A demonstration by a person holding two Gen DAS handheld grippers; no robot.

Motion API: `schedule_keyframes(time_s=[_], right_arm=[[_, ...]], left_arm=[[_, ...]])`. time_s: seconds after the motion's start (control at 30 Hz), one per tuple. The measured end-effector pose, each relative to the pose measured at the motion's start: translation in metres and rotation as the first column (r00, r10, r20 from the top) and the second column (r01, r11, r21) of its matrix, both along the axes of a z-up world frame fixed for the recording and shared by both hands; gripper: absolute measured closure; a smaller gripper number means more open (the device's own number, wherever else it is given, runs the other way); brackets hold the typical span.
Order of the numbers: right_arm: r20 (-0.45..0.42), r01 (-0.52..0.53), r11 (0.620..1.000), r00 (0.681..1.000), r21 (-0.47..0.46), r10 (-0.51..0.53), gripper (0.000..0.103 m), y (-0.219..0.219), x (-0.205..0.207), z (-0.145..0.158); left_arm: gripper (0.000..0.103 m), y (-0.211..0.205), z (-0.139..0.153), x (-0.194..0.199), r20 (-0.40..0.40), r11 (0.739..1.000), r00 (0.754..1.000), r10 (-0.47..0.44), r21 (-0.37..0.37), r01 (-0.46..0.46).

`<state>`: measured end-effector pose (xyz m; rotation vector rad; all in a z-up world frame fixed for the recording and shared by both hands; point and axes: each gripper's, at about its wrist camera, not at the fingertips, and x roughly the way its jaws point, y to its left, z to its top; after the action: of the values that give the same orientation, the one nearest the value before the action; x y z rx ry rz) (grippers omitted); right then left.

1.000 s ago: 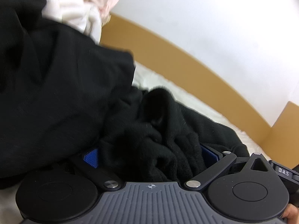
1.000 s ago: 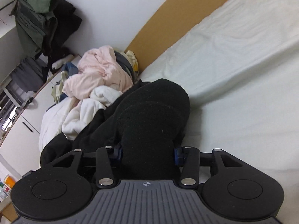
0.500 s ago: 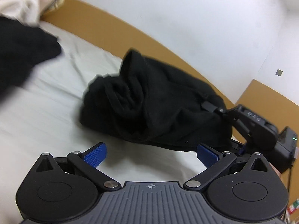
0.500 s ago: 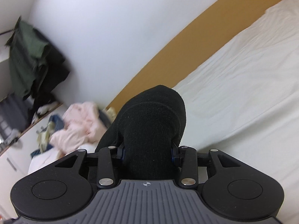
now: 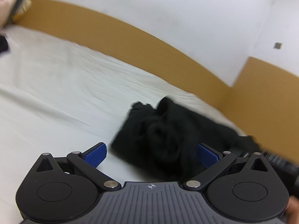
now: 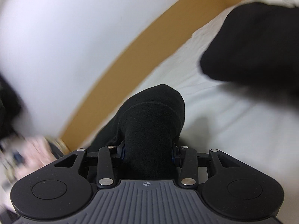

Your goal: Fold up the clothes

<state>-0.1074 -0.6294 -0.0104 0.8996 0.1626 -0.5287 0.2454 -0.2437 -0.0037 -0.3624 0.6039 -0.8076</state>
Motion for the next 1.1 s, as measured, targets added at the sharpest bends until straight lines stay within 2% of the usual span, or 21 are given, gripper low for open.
schedule_keyframes(time_s=[0.1,0.17,0.2,0.23,0.27,0.33,0.43,0.47,0.5,0.53,0.57,0.67,0.77,0.83,0.87,0.93,1.0,1.03,1.1], right_arm=[[-0.001,0.054,0.998,0.999,0.029,-0.054,0.061,-0.016,-0.043,-0.014],[-0.011,0.085,0.996,0.996,0.033,-0.085,0.06,-0.023,-0.066,-0.021],[-0.04,0.096,0.995,0.995,0.012,-0.096,0.058,-0.023,-0.074,-0.025],[-0.08,0.085,0.996,0.993,-0.029,-0.087,0.056,-0.022,-0.078,-0.031],[-0.085,0.082,0.995,0.993,-0.052,-0.086,0.053,-0.021,-0.083,-0.04],[-0.001,0.093,0.996,0.996,0.011,-0.093,0.052,-0.028,-0.092,-0.052],[-0.006,0.1,0.995,0.995,-0.017,-0.1,0.045,-0.025,-0.087,-0.053],[-0.011,0.121,0.992,0.993,-0.029,-0.122,0.036,-0.021,-0.087,-0.051],[-0.023,0.156,0.987,0.987,-0.042,-0.157,0.02,-0.016,-0.089,-0.048],[-0.039,0.197,0.978,0.979,-0.069,-0.2,0.012,-0.008,-0.091,-0.043],[-0.043,0.239,0.964,0.968,-0.12,-0.246,0.005,0.0,-0.094,-0.037],[-0.033,0.336,0.892,0.932,-0.302,-0.362,0.004,0.024,-0.092,-0.022],[0.018,0.31,0.879,0.945,-0.362,-0.326,0.003,0.034,-0.079,-0.025],[-0.016,0.239,0.88,0.963,-0.411,-0.269,0.002,0.038,-0.065,-0.031],[-0.044,0.225,0.866,0.961,-0.447,-0.272,0.002,0.04,-0.059,-0.033],[-0.129,0.206,0.82,0.939,-0.534,-0.32,0.002,0.048,-0.046,-0.034],[-0.23,0.192,0.792,0.893,-0.58,-0.385,0.002,0.049,-0.029,-0.034],[-0.244,0.225,0.773,0.864,-0.593,-0.439,0.002,0.053,-0.028,-0.037],[-0.21,0.301,0.748,0.838,-0.592,-0.504,0.002,0.058,-0.031,-0.038]], left_arm=[[0.001,-0.01,-0.002,0.001,0.038,0.999,0.999,-0.03,0.041,0.029],[0.001,-0.018,0.0,-0.013,0.144,0.997,0.989,-0.029,0.076,0.018],[0.001,-0.019,0.002,-0.025,0.211,0.996,0.977,-0.024,0.088,0.005],[0.001,-0.012,0.008,-0.034,0.247,0.996,0.969,-0.031,0.093,0.008],[0.001,-0.005,0.014,-0.043,0.277,0.995,0.96,-0.039,0.097,0.013],[0.001,-0.003,0.014,-0.038,0.251,0.993,0.968,-0.026,0.117,-0.004],[0.001,-0.002,0.011,-0.028,0.206,0.991,0.978,0.041,0.118,-0.066],[0.001,0.002,0.01,-0.034,0.211,0.988,0.974,0.081,0.11,-0.107],[0.001,-0.002,0.006,-0.044,0.222,0.982,0.967,0.127,0.106,-0.153],[0.001,-0.008,0.002,-0.054,0.233,0.974,0.957,0.172,0.102,-0.2],[0.001,-0.013,0.001,-0.052,0.22,0.973,0.958,0.185,0.097,-0.211],[0.001,-0.016,-0.003,-0.037,0.179,0.977,0.969,0.173,0.091,-0.192],[0.001,-0.02,-0.009,-0.028,0.156,0.977,0.975,0.16,0.119,-0.179],[0.001,-0.039,-0.008,-0.02,0.167,0.975,0.973,0.157,0.127,-0.18],[0.001,-0.04,-0.008,-0.017,0.169,0.976,0.974,0.148,0.136,-0.172],[0.001,-0.053,-0.007,-0.018,0.173,0.975,0.976,0.136,0.15,-0.162],[0.001,-0.052,-0.009,-0.017,0.174,0.975,0.976,0.13,0.157,-0.158],[0.001,-0.051,-0.011,-0.015,0.173,0.975,0.976,0.13,0.159,-0.157],[0.001,-0.05,-0.014,-0.01,0.173,0.975,0.977,0.125,0.161,-0.153]])
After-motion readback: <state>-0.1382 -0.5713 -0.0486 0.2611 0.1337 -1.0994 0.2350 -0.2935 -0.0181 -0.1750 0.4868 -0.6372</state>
